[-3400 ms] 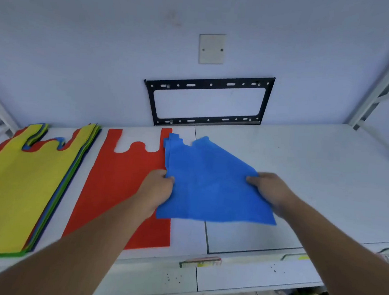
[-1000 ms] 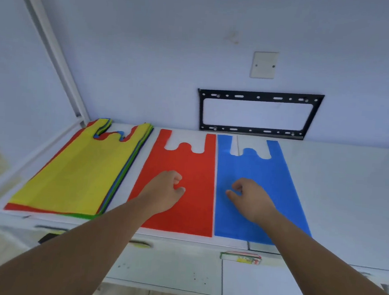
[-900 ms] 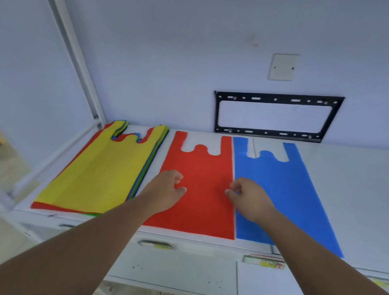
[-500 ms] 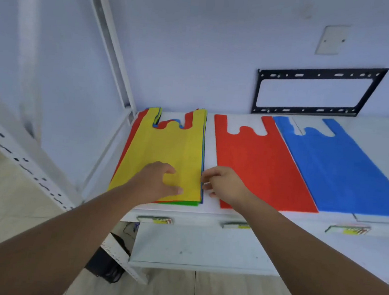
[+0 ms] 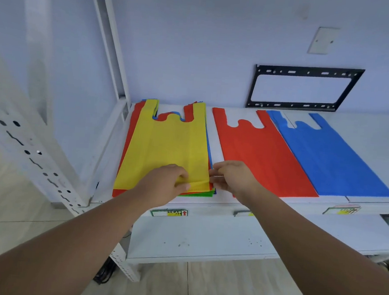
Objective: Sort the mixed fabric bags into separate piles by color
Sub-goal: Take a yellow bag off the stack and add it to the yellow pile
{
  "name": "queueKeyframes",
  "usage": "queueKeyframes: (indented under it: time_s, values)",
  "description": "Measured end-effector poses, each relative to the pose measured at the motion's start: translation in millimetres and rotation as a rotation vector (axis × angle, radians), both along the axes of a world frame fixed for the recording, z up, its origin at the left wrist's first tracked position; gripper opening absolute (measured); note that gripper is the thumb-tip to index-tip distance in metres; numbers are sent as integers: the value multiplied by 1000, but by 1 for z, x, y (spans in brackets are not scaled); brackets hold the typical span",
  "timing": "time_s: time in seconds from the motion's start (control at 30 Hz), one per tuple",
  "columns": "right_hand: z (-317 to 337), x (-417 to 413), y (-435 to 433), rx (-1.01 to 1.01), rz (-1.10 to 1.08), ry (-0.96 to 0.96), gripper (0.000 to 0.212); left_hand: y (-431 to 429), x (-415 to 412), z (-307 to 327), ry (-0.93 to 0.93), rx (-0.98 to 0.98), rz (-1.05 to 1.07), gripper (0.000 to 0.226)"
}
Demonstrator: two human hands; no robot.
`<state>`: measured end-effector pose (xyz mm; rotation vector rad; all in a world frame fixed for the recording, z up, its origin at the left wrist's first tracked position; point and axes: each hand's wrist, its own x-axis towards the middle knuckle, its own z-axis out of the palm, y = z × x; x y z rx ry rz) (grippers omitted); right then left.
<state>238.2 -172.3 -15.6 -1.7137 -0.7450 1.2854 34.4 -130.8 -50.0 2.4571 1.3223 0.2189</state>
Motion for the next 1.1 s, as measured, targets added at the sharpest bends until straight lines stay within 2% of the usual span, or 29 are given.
queueKeyframes:
  time_s: [0.17, 0.43, 0.5, 0.6, 0.7, 0.83, 0.9, 1.1]
  values:
    - [-2, -1, -6, -3, -16, 4, 18, 3, 1, -4, -66, 44, -31, 33]
    - [-1, -6, -8, -9, 0, -40, 19, 4, 1, -10, -27, 73, 2, 16]
    - [-2, -5, -8, 7, 12, -82, 22, 3, 2, -9, -18, 56, 7, 19]
    - [-7, -4, -8, 60, 70, -220, 28, 1, 3, -8, 0, 25, 11, 41]
    - [-8, -6, -9, 78, 97, -252, 33, -2, 5, -5, 31, 19, 14, 57]
    - [-2, -8, -9, 115, 99, -286, 35, -3, 9, -3, 37, 50, 27, 54]
    - [-2, -8, -9, 118, 92, -238, 34, -3, 8, -5, 9, 57, 26, 49]
    - [-3, -10, -6, 53, -34, 96, 24, 0, 3, -8, -94, -9, 37, 44]
